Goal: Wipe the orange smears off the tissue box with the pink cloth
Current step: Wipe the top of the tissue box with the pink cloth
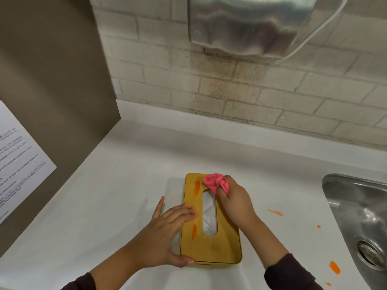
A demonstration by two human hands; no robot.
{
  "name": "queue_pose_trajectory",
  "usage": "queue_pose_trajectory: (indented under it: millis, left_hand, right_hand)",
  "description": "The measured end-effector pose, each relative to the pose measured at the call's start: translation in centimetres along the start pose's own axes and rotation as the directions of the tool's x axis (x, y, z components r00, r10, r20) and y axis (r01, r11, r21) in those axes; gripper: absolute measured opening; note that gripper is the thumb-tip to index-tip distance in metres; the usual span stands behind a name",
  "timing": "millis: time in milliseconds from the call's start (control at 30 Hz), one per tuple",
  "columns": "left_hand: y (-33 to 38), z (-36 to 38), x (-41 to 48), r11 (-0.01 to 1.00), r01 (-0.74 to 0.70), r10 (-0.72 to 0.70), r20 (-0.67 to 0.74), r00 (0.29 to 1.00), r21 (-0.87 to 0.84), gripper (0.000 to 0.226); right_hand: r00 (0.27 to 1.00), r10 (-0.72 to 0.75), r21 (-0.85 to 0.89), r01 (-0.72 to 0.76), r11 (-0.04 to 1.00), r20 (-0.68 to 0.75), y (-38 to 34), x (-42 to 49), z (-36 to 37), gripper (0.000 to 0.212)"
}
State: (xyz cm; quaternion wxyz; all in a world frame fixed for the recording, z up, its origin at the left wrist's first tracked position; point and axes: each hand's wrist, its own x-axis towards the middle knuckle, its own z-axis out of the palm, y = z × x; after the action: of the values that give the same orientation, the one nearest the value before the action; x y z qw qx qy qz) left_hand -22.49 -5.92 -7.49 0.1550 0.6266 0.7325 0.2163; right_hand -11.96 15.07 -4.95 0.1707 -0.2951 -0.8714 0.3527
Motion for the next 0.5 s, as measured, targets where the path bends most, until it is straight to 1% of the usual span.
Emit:
queue_pose_trajectory:
  millis: [67,100,133,167,200,233,267,333,400,500]
  left_hand:
    - [0.0,0.0,0.0,1.0,0.005,-0.005,0.006,1.0,-0.001,0.094]
    - [0.0,0.0,0.0,1.0,0.005,-0.005,0.007,1.0,-0.007,0.093]
    - [-0.1,0.1,0.0,1.0,0.004,-0.004,0.006,1.0,-0.013,0.093]
    - [-0.1,0.1,0.0,1.0,0.001,-0.001,0.006,1.0,-0.016,0.092]
    - [-0.1,0.1,0.0,1.0,-0.002,0.002,0.007,1.0,-0.016,0.092]
    - [-0.2,0.1,0.0,1.0,-0.005,0.005,0.007,1.0,-0.019,0.091]
    - [-0.2,0.1,0.0,1.0,-0.007,0.007,0.005,1.0,-0.027,0.091]
    - [-0.3,0.1,0.0,0.999,-0.009,0.009,-0.001,1.0,-0.05,0.09]
    - [-0.3,0.1,0.0,0.998,-0.017,0.017,-0.004,1.0,-0.058,0.09]
    - [-0.4,0.3,0.1,0.998,-0.025,0.025,-0.011,1.0,-0.062,0.091]
  right_hand:
    - [0.998,-0.016,-0.042,0.019,0.999,0.054,0.6,-0.5,-0.7,0.019]
    - [0.997,-0.012,-0.035,0.014,0.999,0.077,1.0,-0.7,-1.3,0.015]
    - [0.996,0.009,0.014,-0.01,1.0,0.09,1.5,-0.8,-2.0,0.012]
    - [0.995,0.045,0.096,-0.053,0.994,0.087,1.5,-0.7,-2.7,0.016]
    - [0.994,0.092,0.194,-0.103,0.976,0.066,1.5,-0.3,-3.1,0.023]
    - [0.989,0.142,0.264,-0.147,0.953,0.037,1.3,0.3,-3.2,0.026]
    - [0.984,0.179,0.302,-0.172,0.938,0.003,0.9,1.1,-2.9,0.024]
    - [0.976,0.206,0.284,-0.176,0.943,-0.078,-0.2,2.4,-1.7,0.018]
    - [0.983,0.145,0.291,-0.106,0.951,-0.115,-1.7,2.7,-0.2,0.02]
    - [0.995,0.018,0.373,0.02,0.928,-0.098,-3.3,2.2,1.3,0.025]
